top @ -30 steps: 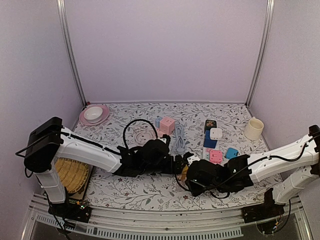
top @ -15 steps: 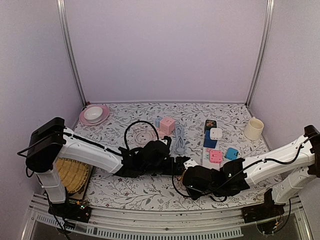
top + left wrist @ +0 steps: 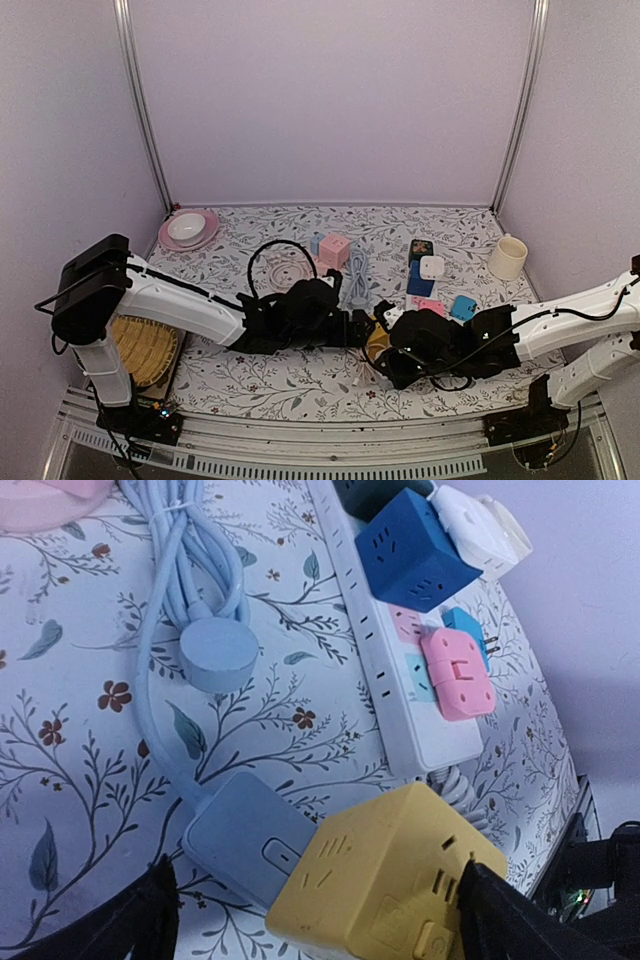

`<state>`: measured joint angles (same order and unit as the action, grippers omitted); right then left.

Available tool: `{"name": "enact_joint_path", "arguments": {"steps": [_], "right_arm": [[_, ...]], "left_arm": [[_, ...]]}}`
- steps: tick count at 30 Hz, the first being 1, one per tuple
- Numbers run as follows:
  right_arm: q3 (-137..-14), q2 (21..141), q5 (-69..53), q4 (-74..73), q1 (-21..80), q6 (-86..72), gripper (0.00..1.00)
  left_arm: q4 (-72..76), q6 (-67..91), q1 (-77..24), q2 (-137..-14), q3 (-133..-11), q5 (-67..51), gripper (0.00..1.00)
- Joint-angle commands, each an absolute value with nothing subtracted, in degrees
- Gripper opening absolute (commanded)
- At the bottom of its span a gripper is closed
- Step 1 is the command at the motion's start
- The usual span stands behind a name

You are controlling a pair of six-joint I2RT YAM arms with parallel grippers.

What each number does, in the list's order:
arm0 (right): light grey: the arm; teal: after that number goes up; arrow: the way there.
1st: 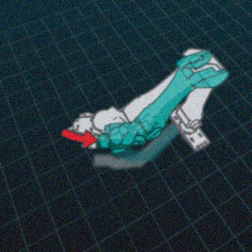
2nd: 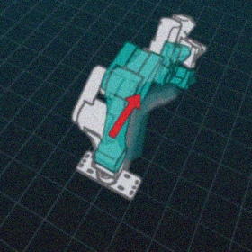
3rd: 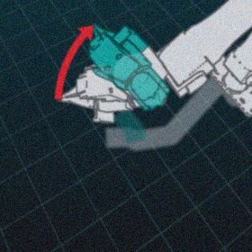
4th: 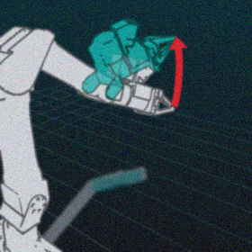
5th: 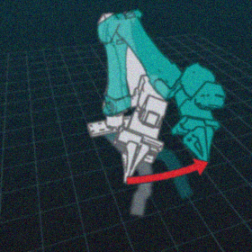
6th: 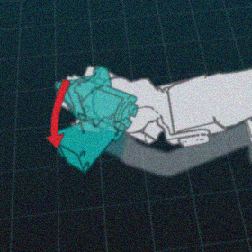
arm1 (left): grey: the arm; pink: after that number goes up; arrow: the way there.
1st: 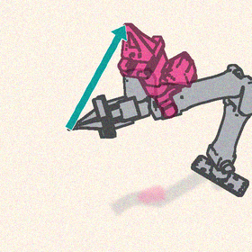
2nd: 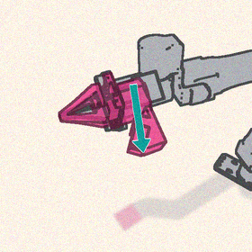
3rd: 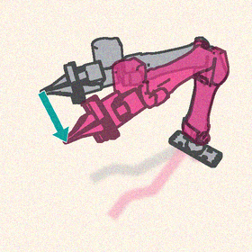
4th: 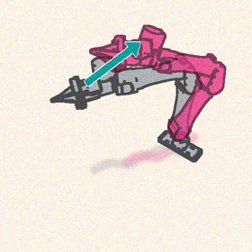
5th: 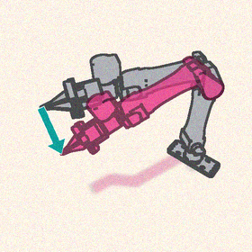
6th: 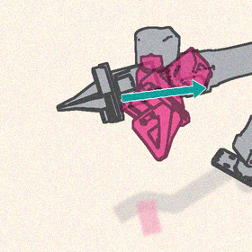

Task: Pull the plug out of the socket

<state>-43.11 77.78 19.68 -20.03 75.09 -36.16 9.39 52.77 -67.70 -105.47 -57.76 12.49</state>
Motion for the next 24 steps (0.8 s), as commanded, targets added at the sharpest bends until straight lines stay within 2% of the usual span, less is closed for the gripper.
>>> {"name": "enact_joint_path", "arguments": {"steps": [1, 17, 24], "right_arm": [[-43.96, 74.05, 19.82, -9.58, 74.58, -35.47, 0.1], [-51.66, 81.85, 27.73, -13.76, 78.23, -28.26, 0.09], [-51.34, 81.07, 30.0, -12.94, 80.38, -27.16, 0.09]], "left_arm": [[-4.02, 50.6, -67.85, -109.42, -54.91, 10.88, 0.97], [-2.8, 52.01, -68.38, -110.2, -53.0, 10.99, 0.97], [-2.29, 52.21, -68.55, -110.54, -53.0, 11.0, 0.97]]}}
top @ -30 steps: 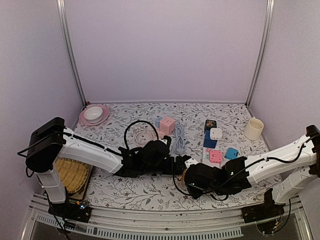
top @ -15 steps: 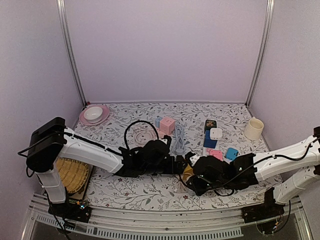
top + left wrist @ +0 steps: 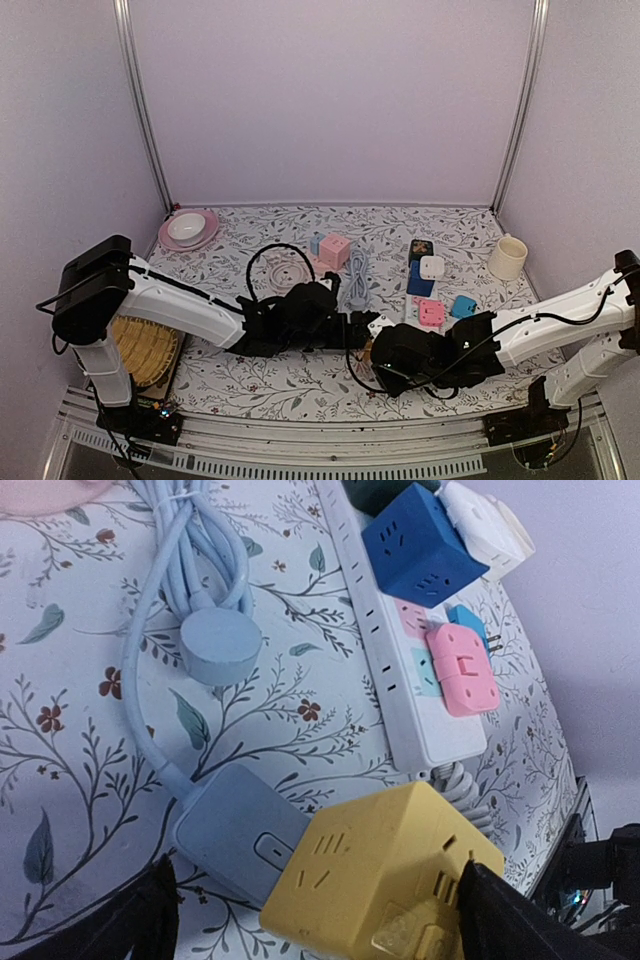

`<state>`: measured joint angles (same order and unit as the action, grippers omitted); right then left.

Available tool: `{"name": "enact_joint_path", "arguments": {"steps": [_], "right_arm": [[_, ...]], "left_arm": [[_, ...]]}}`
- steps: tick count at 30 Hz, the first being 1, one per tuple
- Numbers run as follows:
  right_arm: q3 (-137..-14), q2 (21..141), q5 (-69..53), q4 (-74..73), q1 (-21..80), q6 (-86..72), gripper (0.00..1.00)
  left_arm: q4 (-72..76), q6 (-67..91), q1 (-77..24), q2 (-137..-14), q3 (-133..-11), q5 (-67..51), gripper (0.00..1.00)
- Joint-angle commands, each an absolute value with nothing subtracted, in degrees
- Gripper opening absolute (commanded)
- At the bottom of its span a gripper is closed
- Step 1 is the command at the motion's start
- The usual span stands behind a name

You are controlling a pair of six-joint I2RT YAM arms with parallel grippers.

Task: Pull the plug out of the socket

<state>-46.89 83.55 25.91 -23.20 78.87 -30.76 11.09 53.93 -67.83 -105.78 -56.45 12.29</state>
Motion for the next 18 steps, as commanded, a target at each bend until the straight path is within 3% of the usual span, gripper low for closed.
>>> {"name": "enact_joint_path", "arguments": {"steps": [1, 8, 18], "right_arm": [[-50.96, 80.48, 29.7, -12.89, 80.03, -27.64, 0.09], [-44.47, 73.53, 15.81, -6.89, 71.33, -32.0, 0.09], [-44.31, 74.26, 14.97, -5.84, 70.89, -31.62, 0.09]], "left_arm": [[-2.22, 52.21, -68.51, -110.63, -52.93, 11.0, 0.97], [-1.86, 52.64, -68.93, -111.11, -52.66, 11.0, 0.97], [-1.14, 52.91, -69.16, -112.14, -52.91, 10.55, 0.97]]}}
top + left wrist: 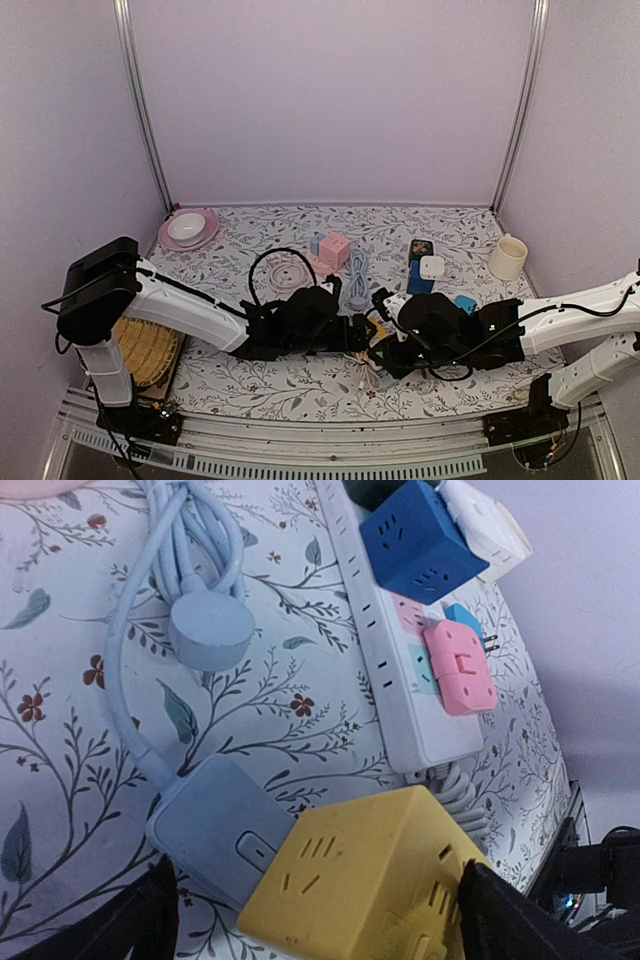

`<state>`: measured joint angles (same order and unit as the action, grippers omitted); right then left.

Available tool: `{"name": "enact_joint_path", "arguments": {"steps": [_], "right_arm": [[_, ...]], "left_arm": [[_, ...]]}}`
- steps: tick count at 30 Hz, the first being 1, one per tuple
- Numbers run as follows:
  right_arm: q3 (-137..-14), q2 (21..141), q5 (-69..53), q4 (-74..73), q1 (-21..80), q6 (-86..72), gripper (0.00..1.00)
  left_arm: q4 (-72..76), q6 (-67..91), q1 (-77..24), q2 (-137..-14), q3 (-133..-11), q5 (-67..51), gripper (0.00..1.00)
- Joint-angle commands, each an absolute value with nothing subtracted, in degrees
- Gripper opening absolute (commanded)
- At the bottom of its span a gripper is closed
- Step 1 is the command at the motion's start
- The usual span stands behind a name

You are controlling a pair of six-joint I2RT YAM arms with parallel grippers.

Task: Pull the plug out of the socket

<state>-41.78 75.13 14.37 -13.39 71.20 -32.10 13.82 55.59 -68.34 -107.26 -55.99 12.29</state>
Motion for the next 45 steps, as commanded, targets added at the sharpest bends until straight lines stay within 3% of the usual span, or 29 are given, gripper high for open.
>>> {"name": "enact_joint_path", "arguments": {"steps": [1, 11, 22, 29, 36, 45], "right_arm": [[-44.56, 74.54, 15.29, -5.89, 70.99, -31.44, 0.08], [-44.94, 70.5, 18.36, -8.69, 70.98, -30.5, 0.08], [-42.12, 66.13, 17.82, -10.37, 70.24, -31.96, 0.09], [-40.36, 62.21, 15.72, -10.81, 66.42, -32.22, 0.09], [-35.26, 54.7, 12.75, -11.82, 56.43, -33.36, 0.09], [-28.72, 43.6, 4.76, -14.2, 30.47, -34.5, 0.09]], "left_arm": [[-1.14, 52.95, -69.15, -112.14, -52.87, 10.62, 0.97], [-0.82, 51.56, -69.25, -109.53, -53.1, 10.67, 0.97], [-2.01, 45.84, -69.26, -98.01, -59.06, 12.99, 0.97], [-2.95, 46.36, -69.25, -92.43, -56.72, 15.72, 0.97], [-2.26, 48.25, -69.27, -86.1, -49.74, 18.33, 0.97], [-2.12, 49.76, -69.3, -82.98, -45.65, 19.24, 0.97]]}}
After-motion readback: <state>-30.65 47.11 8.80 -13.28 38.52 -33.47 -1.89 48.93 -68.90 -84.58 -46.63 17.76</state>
